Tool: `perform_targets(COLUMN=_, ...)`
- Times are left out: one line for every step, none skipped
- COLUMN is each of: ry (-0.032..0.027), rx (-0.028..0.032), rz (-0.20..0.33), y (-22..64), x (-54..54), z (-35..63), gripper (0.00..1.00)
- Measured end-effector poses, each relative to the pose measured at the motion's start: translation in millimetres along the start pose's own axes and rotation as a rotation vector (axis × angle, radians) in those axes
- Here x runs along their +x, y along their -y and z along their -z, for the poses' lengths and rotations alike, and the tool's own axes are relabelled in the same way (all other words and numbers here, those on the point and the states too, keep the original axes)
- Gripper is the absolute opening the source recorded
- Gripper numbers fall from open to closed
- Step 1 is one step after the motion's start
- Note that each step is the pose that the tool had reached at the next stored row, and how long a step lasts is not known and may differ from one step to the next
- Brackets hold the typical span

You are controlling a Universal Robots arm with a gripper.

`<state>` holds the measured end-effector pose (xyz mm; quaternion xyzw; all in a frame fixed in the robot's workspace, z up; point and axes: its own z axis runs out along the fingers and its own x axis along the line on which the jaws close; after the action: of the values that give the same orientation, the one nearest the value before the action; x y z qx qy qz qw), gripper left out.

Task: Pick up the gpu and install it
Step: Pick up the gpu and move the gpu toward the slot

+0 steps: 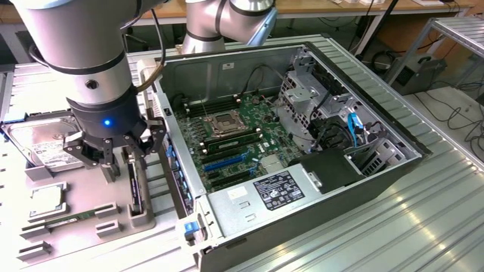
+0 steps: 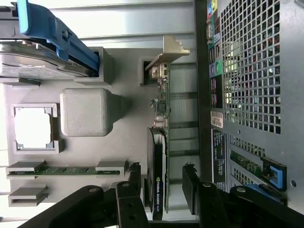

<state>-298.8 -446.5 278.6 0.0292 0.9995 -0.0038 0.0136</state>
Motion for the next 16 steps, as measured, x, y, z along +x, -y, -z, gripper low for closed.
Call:
perform_targets(ry=-0.0006, rx=-0.0005, rz=0.0, y=0.0, x=0.0, z=-1.2, gripper=0.48)
perform_targets(ry=-0.0011, rx=-0.0009, rz=0.0, y=0.0, x=-0.1, z=-2.6, gripper=0.48)
perform_targets(ry=-0.0013, rx=-0.0009, rz=0.0, y=0.0, x=-0.1, z=-3.8, gripper=0.48)
perform_targets(ry=-0.0013, rx=-0.0011, rz=0.0, y=0.0, x=-0.1, z=-4.8, gripper=0.48)
perform_targets(ry=-0.0012, rx=-0.0011, rz=0.0, y=0.0, x=-0.1, z=-5.8, gripper=0.48)
perform_targets(ry=-0.0013, rx=-0.001, rz=0.0, y=0.0, x=-0.1, z=-6.9, gripper=0.48)
perform_targets(ry=-0.0013, rx=-0.0011, rz=0.0, y=0.0, x=0.0, z=-8.1, gripper=0.48)
perform_targets(ry=-0.0013, rx=-0.0011, rz=0.0, y=0.0, x=0.0, z=-9.6, gripper=0.48)
perform_targets(ry=-0.0013, rx=-0.001, rz=0.0, y=0.0, x=0.0, z=-10.5, gripper=0.48)
perform_targets(ry=-0.0014, rx=-0.001, rz=0.0, y=-0.1, x=0.0, z=-11.9, gripper=0.48)
perform_targets(ry=-0.0013, rx=-0.0011, rz=0.0, y=-0.2, x=0.0, z=-12.7, gripper=0.48)
perform_targets(ry=-0.0014, rx=-0.001, rz=0.0, y=-0.5, x=0.1, z=-13.5, gripper=0.48)
perform_targets(ry=-0.0015, rx=-0.0008, rz=0.0, y=-1.3, x=0.2, z=-14.2, gripper=0.48)
perform_targets(ry=-0.0014, rx=-0.0009, rz=0.0, y=-2.2, x=0.3, z=-14.9, gripper=0.48)
perform_targets(ry=-0.0013, rx=-0.001, rz=0.0, y=-3.2, x=0.4, z=-15.7, gripper=0.48)
perform_targets(ry=-0.0013, rx=-0.0011, rz=0.0, y=-4.1, x=0.4, z=-16.4, gripper=0.48)
